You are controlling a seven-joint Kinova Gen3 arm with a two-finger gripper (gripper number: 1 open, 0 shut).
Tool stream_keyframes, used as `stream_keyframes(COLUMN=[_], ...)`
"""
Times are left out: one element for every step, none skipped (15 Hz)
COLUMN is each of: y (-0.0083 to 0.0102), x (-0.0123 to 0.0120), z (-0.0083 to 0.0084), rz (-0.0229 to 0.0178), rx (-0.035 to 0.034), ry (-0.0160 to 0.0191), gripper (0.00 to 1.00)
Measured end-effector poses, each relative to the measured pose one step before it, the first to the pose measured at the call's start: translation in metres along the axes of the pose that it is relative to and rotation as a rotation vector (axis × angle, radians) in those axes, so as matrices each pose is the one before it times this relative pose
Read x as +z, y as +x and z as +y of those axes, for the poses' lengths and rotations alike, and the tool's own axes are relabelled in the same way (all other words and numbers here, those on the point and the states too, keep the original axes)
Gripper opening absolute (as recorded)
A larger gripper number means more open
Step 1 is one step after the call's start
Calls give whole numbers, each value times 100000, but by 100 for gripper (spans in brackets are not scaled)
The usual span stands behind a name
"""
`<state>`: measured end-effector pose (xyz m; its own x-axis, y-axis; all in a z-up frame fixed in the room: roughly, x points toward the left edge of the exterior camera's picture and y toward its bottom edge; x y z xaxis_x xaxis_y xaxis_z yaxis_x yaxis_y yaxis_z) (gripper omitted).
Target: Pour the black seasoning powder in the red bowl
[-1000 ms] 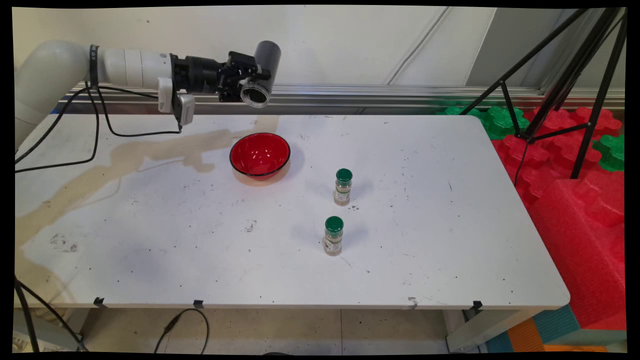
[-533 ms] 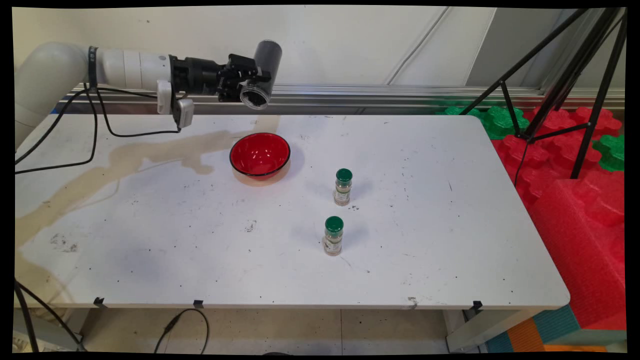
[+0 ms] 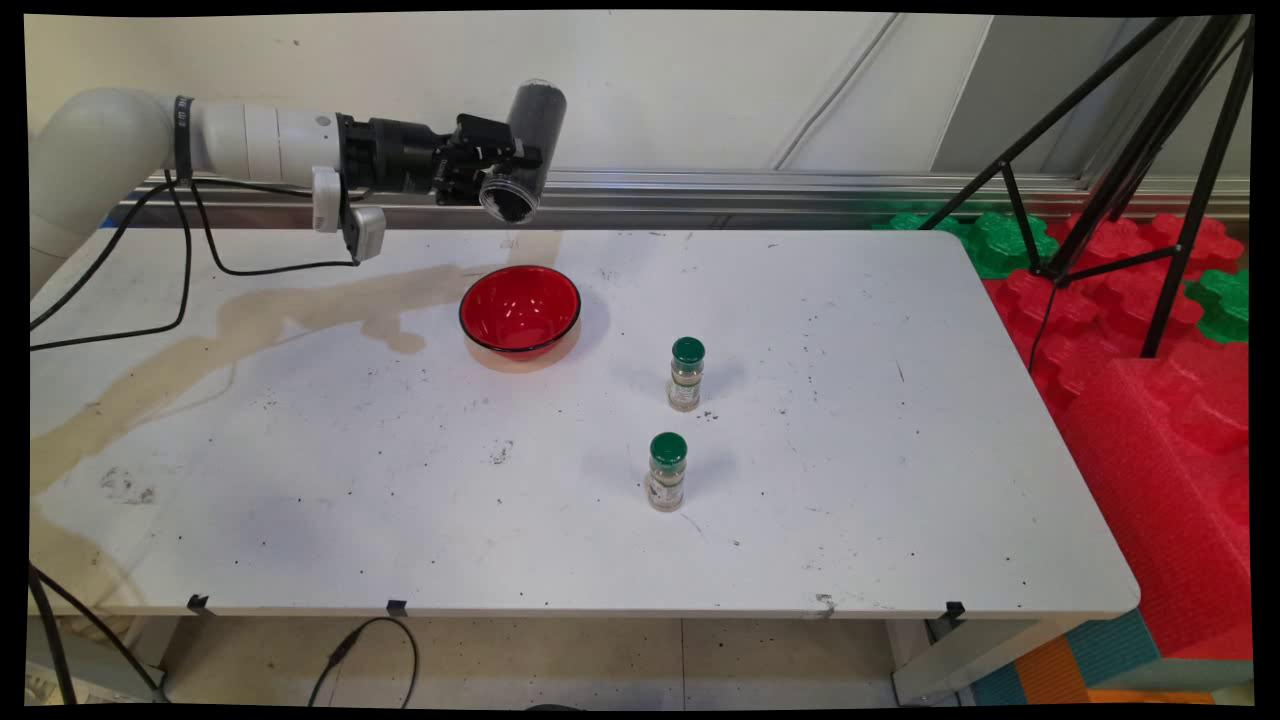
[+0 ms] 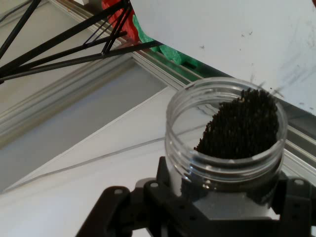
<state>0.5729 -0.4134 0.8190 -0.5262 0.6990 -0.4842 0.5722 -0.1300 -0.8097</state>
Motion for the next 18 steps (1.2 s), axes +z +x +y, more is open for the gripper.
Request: stream_keyframes(y=[50, 42, 52, 41, 51, 25, 35, 25, 38, 36, 29, 23, 14, 18, 13, 14, 6, 12], x=[-6, -5, -5, -8, 6, -6, -2, 2, 4, 5, 13, 11, 11, 22, 9, 11, 9, 10], z=[-17, -14, -12, -5, -8, -1, 2, 3, 2, -3, -7, -3, 6, -1, -3, 5, 4, 9], rz=[73, 54, 83, 64, 107, 46, 67, 50, 74, 71, 63, 36, 36, 60, 36, 38, 23, 28], rx=[472, 367, 406, 284, 354, 153, 248, 132, 167, 222, 160, 122, 80, 135, 94, 135, 61, 93], ry=[42, 29, 30, 6, 10, -9, -15, -18, -14, -33, -27, -26, -25, -17, 3, -29, -18, -26], gripper=[0, 0, 0, 0, 0, 0, 0, 0, 0, 0, 0, 0, 0, 0, 0, 0, 0, 0])
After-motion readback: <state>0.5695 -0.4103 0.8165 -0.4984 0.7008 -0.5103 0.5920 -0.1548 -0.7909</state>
